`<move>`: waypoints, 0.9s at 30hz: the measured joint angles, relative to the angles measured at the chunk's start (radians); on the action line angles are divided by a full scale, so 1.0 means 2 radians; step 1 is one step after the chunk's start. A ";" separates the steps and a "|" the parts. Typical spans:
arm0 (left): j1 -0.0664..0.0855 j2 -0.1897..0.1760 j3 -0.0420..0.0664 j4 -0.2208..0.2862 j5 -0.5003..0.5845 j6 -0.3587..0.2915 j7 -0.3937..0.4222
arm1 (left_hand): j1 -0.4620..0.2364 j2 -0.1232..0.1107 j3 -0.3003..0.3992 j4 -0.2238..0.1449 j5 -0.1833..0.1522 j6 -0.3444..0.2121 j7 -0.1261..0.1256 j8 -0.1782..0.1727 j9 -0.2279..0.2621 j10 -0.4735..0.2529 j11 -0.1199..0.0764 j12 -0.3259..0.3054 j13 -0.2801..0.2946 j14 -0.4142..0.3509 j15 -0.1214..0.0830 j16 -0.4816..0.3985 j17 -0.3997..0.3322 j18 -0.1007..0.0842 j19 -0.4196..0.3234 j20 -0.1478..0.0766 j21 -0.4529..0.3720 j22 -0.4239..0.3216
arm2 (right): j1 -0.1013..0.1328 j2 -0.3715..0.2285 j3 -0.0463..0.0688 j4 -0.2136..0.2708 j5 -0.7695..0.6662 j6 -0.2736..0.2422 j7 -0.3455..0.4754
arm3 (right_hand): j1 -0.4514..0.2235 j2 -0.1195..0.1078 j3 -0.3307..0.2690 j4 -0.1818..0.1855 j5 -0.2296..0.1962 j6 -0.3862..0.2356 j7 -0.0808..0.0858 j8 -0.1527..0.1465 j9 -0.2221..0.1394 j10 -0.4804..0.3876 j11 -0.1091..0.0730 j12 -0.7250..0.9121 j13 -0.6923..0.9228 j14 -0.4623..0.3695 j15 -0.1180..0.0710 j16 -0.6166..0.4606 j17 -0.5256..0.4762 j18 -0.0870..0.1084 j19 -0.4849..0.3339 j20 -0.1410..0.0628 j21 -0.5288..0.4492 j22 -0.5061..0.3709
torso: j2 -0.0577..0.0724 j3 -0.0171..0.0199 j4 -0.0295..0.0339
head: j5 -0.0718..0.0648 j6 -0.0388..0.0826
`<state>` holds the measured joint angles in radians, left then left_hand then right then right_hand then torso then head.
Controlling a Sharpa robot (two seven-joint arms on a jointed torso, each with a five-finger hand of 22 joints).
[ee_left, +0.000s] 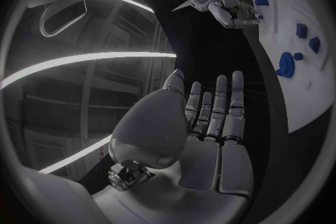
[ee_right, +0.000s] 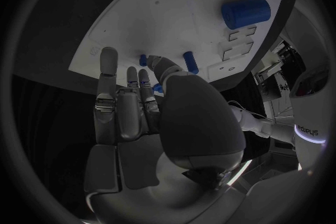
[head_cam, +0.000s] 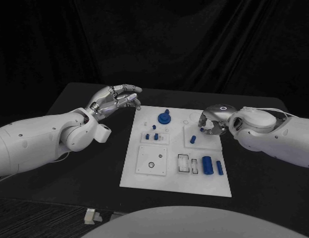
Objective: Assemble the parts on the task board
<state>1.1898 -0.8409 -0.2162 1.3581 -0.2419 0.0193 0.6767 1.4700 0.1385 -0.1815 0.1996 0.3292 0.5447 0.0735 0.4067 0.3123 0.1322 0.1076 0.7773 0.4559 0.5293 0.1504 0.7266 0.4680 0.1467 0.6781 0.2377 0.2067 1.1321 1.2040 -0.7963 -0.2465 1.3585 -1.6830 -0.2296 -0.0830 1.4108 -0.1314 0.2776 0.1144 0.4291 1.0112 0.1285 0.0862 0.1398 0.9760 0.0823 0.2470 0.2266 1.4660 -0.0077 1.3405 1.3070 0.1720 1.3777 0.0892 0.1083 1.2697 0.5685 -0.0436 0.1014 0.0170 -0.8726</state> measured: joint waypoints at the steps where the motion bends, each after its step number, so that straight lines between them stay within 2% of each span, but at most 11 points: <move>1: 0.000 0.000 0.000 0.000 0.000 0.000 0.000 | 0.000 0.000 0.000 0.000 0.001 0.000 0.000 0.000 0.000 0.000 0.000 0.000 0.000 0.000 0.000 0.000 0.000 0.000 0.000 0.000 0.000 0.000 | -0.001 0.001 0.000 -0.001 0.000 0.000 0.001 | 0.000 0.000 0.001 0.000 0.000 0.002 0.000 0.000 0.000 0.001 0.001 0.000 -0.001 0.000 0.000 0.000 0.000 0.000 0.000 0.000 0.000 0.000 | 0.000 0.0000 0.0000 | -0.001 0.000; 12: 0.000 0.003 0.000 -0.003 0.000 0.003 0.000 | 0.004 0.004 0.002 -0.005 0.009 0.000 0.000 0.000 -0.002 -0.002 0.002 0.000 -0.004 -0.002 0.002 0.000 0.000 0.000 0.002 0.002 -0.002 -0.001 | -0.007 0.009 0.000 -0.015 0.000 0.000 0.006 | 0.000 0.000 0.018 -0.003 0.000 0.028 0.003 0.005 0.002 0.043 -0.001 -0.012 -0.016 0.000 0.000 0.000 0.000 0.000 0.004 0.000 0.004 0.009 | -0.001 -0.0004 0.0000 | -0.002 0.000; 18: -0.001 0.003 0.000 -0.005 0.000 0.004 0.000 | 0.010 0.007 0.004 -0.010 0.013 0.000 0.000 0.002 -0.004 -0.002 0.002 0.000 -0.008 -0.002 0.002 0.000 0.000 0.000 0.002 0.002 -0.004 -0.001 | -0.009 0.014 0.000 -0.018 0.000 0.000 0.008 | 0.002 -0.002 0.018 -0.003 -0.002 0.028 0.003 0.005 0.002 0.047 -0.001 -0.015 -0.018 0.000 0.000 0.000 -0.002 0.000 0.004 0.000 0.004 0.010 | -0.001 -0.0003 0.0000 | -0.002 0.000; 27: -0.002 0.006 0.000 -0.007 0.000 0.006 0.000 | 0.018 0.010 0.008 -0.017 0.022 0.000 0.000 0.002 -0.005 -0.002 0.005 0.000 -0.012 0.000 0.004 0.000 0.000 0.000 0.004 0.004 -0.006 -0.001 | -0.010 0.019 0.001 -0.024 0.000 0.002 0.009 | 0.015 -0.002 0.033 -0.015 -0.006 0.046 0.002 0.005 0.003 0.072 -0.006 -0.025 -0.028 0.000 0.000 -0.010 -0.018 0.000 0.002 -0.002 -0.002 0.015 | -0.001 -0.0003 0.0003 | -0.004 0.000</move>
<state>1.1868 -0.8293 -0.2161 1.3437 -0.2412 0.0315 0.6772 1.5053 0.1583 -0.1649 0.1666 0.3733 0.5448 0.0735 0.4104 0.3014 0.1279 0.1177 0.7773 0.4309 0.5292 0.1575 0.7268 0.4672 0.1468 0.6853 0.2448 0.1950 1.1302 1.1833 -0.7579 -0.2443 1.3102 -1.6836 -0.2265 -0.0655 1.4408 -0.1353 0.3426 0.0852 0.4165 1.1040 0.1320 0.0967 0.1462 1.1190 0.0712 0.1980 0.1699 1.4659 -0.0078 1.3205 1.2704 0.1721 1.3811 0.0857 0.1034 1.3004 0.5675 -0.0443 0.1020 0.0086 -0.8726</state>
